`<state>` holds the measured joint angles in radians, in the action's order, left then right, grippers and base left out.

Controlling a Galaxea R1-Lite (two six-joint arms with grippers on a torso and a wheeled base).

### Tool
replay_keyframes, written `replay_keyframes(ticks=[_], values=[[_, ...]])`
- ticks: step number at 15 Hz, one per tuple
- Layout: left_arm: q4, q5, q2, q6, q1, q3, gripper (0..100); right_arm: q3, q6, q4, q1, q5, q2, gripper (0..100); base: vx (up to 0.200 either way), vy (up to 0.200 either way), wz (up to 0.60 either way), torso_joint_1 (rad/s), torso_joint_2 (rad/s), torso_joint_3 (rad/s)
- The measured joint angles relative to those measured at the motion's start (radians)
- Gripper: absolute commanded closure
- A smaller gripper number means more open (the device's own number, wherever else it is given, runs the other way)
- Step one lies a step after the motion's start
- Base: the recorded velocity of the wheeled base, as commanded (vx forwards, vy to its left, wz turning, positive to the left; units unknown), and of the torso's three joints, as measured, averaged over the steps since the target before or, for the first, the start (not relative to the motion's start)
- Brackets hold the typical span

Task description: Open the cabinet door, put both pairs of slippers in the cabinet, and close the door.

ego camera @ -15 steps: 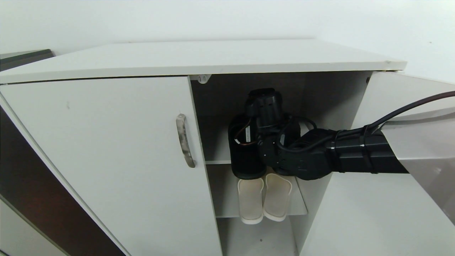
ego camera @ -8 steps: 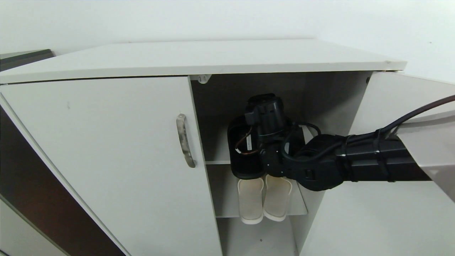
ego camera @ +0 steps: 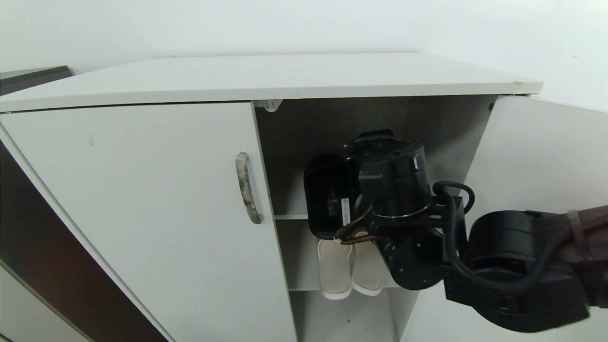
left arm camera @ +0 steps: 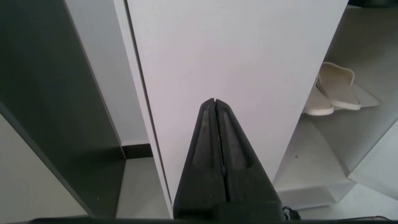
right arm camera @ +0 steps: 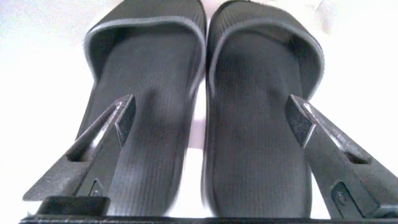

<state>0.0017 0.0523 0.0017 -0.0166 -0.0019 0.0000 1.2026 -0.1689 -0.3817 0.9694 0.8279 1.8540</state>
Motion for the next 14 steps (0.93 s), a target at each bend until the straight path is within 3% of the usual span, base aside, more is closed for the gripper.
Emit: replay_keyframes(ticks=[5,14], values=[[0.000,0.000,0.000,0.000,0.001,0.000,100,-0.207,0.000,-0.061,0.039,-0.058,-0.151,100,0.000,0.000,0.00,0.000,0.00,0.000],[0.000,0.000,0.000,0.000,0.000,0.000,100,-0.270,0.004,-0.069,0.043,-0.063,-0.203,100,0.000,0.000,0.00,0.000,0.00,0.000]])
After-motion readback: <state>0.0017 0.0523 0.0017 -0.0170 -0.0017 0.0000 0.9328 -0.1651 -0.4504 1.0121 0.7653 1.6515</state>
